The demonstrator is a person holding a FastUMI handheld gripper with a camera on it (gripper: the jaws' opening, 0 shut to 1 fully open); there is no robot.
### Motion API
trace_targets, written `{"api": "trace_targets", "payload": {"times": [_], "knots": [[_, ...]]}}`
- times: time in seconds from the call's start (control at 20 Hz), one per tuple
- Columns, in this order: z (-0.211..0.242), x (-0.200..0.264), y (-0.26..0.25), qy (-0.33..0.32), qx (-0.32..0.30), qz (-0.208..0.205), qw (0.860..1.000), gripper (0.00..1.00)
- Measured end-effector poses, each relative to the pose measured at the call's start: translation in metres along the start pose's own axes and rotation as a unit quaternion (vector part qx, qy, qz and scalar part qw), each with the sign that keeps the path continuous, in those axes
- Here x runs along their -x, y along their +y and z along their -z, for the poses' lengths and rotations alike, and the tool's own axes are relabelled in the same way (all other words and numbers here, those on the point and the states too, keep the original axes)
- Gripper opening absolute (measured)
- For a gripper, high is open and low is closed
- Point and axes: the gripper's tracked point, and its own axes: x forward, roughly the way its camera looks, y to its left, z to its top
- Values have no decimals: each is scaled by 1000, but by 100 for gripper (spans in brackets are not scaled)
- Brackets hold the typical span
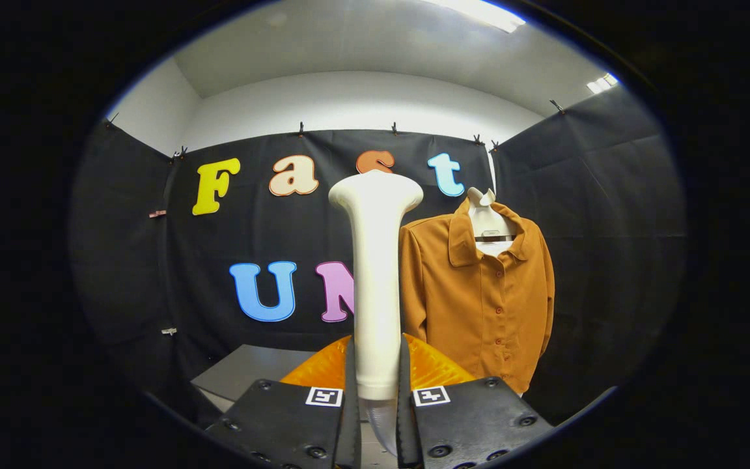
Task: Iron the clothes twice with a garment steamer, once on the left side and once on the right side.
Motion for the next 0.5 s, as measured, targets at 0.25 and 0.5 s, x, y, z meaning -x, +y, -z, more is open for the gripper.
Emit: {"api": "trace_targets", "payload": {"times": [0.25, 0.5], "knots": [[-3, 10, 3, -4, 8, 3, 1000, 25], [-5, 13, 1, -4, 13, 2, 1000, 25]]}}
